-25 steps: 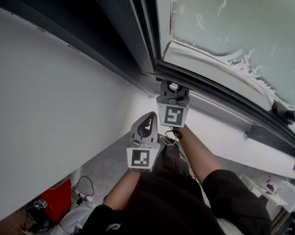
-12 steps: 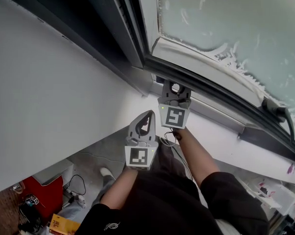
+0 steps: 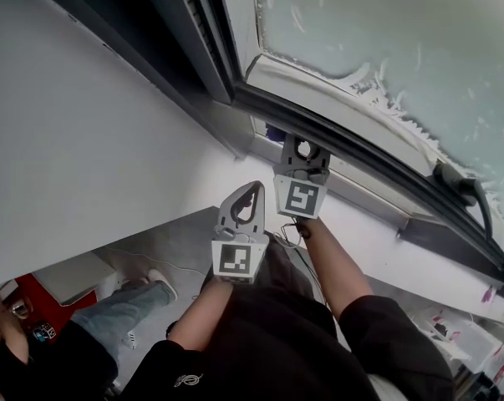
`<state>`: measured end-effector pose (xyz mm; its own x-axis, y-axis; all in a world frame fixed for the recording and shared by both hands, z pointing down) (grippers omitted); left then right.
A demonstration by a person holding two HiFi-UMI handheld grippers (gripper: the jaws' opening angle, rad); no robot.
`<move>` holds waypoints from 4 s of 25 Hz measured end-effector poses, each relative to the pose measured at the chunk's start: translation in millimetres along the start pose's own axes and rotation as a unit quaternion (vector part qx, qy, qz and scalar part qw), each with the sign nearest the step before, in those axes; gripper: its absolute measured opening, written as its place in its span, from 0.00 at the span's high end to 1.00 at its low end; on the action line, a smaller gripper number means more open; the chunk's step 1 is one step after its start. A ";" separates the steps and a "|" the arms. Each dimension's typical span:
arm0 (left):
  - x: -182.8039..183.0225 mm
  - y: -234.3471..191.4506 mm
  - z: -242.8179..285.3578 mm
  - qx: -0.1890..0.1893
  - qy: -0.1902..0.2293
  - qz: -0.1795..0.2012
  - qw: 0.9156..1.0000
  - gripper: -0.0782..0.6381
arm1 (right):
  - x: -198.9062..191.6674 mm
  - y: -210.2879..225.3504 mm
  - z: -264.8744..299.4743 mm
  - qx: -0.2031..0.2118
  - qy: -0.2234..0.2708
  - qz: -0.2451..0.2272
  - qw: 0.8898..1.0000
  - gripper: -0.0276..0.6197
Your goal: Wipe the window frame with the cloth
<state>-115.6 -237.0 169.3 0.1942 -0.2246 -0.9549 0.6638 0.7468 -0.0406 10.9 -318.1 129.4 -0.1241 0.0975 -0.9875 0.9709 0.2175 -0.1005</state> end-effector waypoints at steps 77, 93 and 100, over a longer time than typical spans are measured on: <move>-7.1 132.5 9.9 -0.129 -0.003 0.024 0.991 0.88 | 1.2 142.1 -106.9 -0.153 -0.015 -0.008 0.988 0.92; -3.3 182.4 18.4 -0.169 -0.009 0.051 0.984 0.88 | 2.6 185.0 -137.6 -0.178 -0.010 -0.008 0.984 0.92; -4.0 199.3 19.4 -0.179 -0.012 0.059 0.982 0.88 | 0.9 201.4 -149.5 -0.189 -0.009 0.007 0.982 0.92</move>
<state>29.9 -99.5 170.7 0.2741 -0.1353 -0.9521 0.3394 0.9400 -0.0359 175.6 -129.1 126.5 -0.1045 0.0863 -0.9908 0.8261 0.5622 -0.0382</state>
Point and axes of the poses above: the fingertips, and each gripper's own axes: z forward along the fingers, y to its right, x out of its top, the point moved 2 cm from there along -z, backward along the fingers, and after that the axes turned 3 degrees about -y, right-handed, at the moved point
